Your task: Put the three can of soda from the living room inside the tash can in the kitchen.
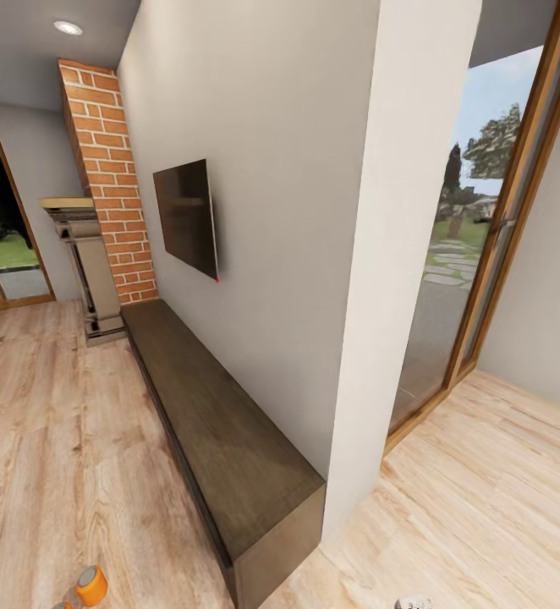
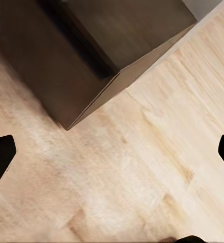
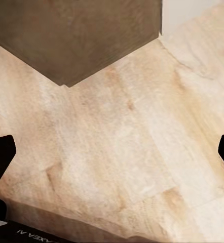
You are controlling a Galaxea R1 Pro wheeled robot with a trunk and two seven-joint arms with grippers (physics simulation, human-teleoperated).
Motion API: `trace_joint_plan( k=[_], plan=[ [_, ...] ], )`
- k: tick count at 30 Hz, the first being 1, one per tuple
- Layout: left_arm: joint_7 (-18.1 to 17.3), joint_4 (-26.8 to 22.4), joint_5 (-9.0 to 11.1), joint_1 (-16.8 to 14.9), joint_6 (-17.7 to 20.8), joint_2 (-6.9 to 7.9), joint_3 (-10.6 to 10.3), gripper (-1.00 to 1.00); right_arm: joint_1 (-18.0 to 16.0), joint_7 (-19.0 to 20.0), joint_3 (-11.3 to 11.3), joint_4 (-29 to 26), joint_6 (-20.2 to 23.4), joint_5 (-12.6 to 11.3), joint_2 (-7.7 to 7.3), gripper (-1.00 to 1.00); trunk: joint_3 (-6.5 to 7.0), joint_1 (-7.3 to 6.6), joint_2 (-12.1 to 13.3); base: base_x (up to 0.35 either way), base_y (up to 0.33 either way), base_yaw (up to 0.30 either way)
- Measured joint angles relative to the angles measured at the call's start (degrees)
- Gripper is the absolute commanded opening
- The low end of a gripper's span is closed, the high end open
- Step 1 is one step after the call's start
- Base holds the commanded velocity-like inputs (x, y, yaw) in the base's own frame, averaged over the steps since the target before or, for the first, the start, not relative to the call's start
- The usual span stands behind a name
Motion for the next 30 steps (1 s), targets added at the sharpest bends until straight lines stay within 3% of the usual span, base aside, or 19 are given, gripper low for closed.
trace_joint_plan(
  k=[7, 30],
  plan=[
    [-0.1, 0.3, -0.1, 0.0, -0.8, -0.04, 1.3, 1.00, 0.0, 0.1, 0.0, -0.3, 0.1, 0.0, -0.07, 1.00, 0.00, 0.00, 0.0, 0.000, 0.000, 0.000],
    [-0.1, 0.6, -0.1, 0.0, -0.9, -0.04, 1.6, 1.00, 0.0, 0.2, 0.0, -0.3, 0.1, 0.0, -0.10, 1.00, 0.00, 0.00, 0.0, 0.000, 0.000, -0.021]
  ],
)
